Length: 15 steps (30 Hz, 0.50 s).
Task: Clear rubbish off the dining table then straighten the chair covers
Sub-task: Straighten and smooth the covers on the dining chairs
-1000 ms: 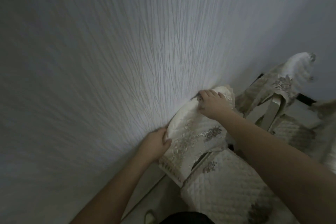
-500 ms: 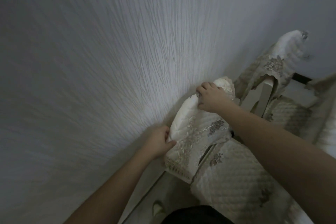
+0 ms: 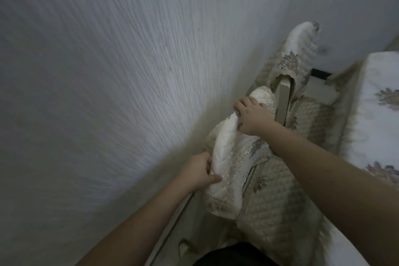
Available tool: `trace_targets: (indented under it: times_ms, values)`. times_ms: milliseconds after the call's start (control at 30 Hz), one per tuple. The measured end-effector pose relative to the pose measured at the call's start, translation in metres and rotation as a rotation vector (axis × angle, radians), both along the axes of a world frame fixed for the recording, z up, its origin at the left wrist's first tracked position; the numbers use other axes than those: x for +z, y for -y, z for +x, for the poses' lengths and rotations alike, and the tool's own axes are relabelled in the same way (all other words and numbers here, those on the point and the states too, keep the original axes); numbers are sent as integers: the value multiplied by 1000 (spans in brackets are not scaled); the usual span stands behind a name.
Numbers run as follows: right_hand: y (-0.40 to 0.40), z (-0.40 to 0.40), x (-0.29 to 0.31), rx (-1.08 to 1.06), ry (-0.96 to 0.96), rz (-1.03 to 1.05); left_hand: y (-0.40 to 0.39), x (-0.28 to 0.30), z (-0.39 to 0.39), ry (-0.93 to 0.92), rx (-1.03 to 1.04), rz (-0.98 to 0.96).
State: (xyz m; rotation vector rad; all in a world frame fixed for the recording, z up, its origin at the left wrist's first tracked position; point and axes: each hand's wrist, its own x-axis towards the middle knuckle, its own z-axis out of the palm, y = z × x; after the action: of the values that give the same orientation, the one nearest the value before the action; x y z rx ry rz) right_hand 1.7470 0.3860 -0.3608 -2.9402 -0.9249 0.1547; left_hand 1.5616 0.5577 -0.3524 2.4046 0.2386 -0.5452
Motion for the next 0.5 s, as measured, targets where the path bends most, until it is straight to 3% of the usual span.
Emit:
trace_targets:
  times_ms: [267, 500]
  values:
    - [34, -6, -1, -74, -7, -41, 26, 1, 15, 5, -162, -24]
    - [48, -13, 1, -102, -1, -18, 41, 0, 13, 2, -158, -18]
